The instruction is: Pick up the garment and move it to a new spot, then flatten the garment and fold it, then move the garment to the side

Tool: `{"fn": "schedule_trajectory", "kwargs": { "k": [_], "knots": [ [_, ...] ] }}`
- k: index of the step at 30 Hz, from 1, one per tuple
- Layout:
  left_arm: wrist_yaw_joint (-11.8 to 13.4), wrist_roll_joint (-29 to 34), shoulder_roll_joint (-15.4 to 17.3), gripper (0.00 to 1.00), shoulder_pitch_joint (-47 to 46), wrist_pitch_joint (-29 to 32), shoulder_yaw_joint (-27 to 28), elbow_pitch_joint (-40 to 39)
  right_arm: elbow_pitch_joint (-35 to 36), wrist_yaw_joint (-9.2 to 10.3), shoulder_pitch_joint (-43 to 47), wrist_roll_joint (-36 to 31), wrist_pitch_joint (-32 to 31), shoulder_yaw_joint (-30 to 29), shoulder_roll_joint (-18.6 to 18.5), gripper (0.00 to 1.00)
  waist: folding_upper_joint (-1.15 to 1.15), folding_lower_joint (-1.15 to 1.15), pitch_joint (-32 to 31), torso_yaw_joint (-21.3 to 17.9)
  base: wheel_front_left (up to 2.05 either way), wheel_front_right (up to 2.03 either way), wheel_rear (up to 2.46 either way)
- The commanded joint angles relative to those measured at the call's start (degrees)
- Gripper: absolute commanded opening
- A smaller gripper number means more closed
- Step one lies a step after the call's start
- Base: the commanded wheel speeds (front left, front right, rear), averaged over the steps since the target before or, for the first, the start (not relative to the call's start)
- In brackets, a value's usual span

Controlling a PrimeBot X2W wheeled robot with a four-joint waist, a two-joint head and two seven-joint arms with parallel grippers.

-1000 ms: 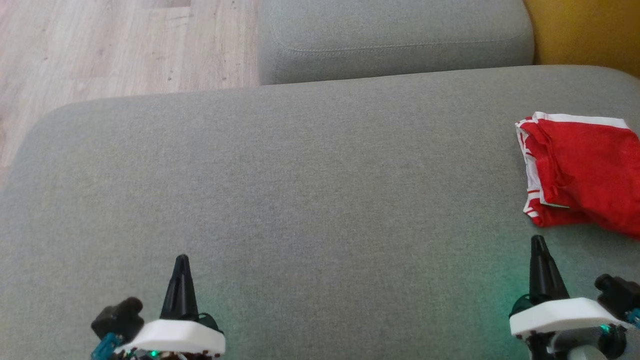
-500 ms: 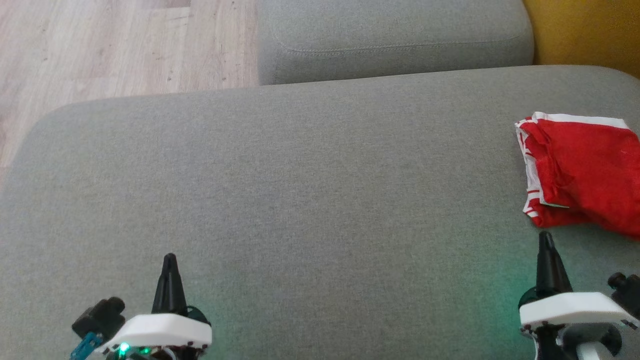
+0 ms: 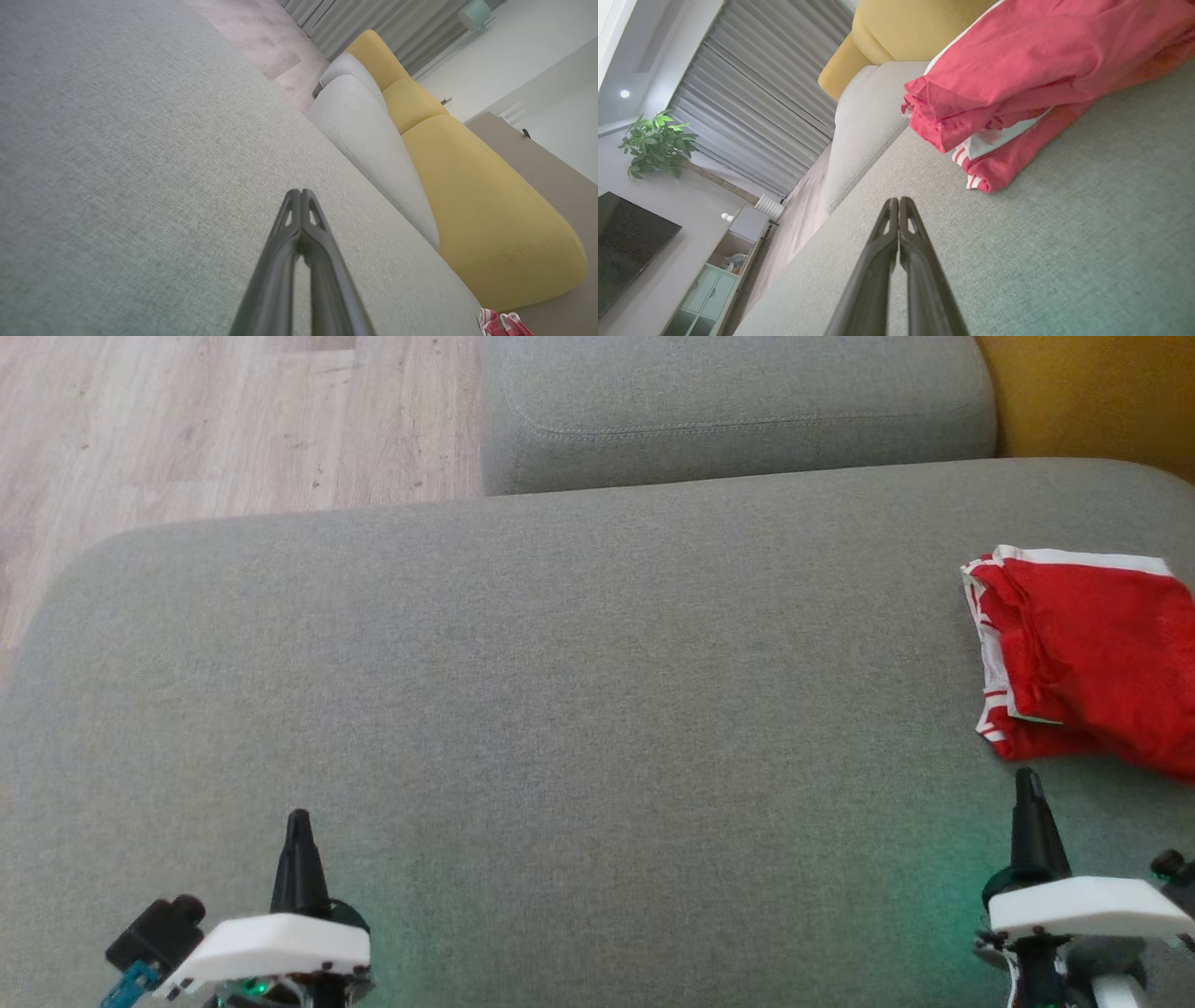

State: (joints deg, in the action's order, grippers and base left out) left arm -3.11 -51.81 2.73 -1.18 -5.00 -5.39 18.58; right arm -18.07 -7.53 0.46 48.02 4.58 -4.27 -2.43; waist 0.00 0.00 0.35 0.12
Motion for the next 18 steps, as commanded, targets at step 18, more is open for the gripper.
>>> {"fn": "schedule_trajectory", "kwargs": {
  "k": [18],
  "knots": [
    [-1.4,-11.2,0.2,0.0,-3.6,3.1,4.2,-2.7,2.7,0.03,-4.1,12.3,-3.0,-0.4,-0.3,0.0,0.0,0.0,0.0,0.0,0.0,0.0,0.0]
  ]
}}
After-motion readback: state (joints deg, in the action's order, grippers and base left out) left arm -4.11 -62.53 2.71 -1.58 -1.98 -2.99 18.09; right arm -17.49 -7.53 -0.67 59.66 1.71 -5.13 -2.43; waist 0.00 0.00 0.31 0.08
